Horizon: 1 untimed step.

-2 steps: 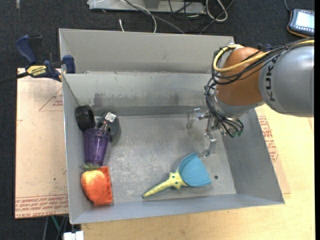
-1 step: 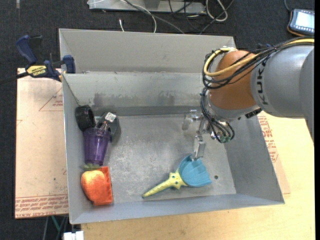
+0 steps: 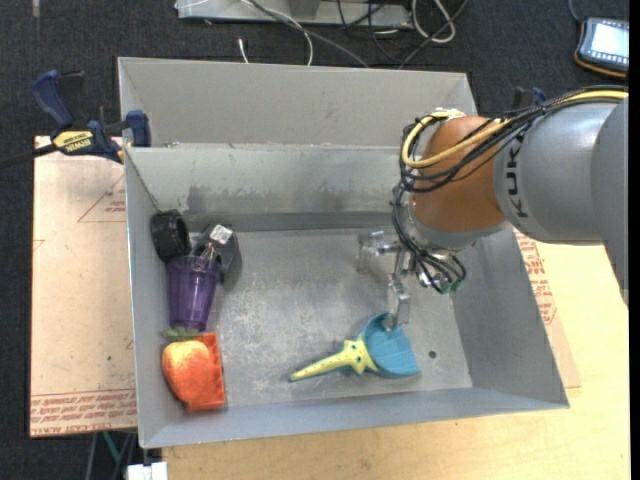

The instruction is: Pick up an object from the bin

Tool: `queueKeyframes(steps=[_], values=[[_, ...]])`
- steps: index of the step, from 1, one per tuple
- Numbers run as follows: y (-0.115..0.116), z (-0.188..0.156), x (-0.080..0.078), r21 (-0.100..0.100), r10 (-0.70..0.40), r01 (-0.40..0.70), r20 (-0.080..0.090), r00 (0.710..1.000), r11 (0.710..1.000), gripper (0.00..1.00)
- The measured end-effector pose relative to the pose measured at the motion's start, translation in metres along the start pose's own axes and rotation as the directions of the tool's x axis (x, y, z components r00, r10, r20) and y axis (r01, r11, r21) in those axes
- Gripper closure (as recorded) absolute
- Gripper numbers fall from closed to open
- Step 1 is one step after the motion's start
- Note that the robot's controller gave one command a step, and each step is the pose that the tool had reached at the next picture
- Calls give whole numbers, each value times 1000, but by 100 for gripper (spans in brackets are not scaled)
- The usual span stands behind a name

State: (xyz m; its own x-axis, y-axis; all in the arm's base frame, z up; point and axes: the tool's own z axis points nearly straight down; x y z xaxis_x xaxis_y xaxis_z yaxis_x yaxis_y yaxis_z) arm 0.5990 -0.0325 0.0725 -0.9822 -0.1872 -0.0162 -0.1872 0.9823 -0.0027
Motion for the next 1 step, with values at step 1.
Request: queueKeyframes(steps=[1], values=[[-5,-15,-3,0,59,-59,5,998,998,0]])
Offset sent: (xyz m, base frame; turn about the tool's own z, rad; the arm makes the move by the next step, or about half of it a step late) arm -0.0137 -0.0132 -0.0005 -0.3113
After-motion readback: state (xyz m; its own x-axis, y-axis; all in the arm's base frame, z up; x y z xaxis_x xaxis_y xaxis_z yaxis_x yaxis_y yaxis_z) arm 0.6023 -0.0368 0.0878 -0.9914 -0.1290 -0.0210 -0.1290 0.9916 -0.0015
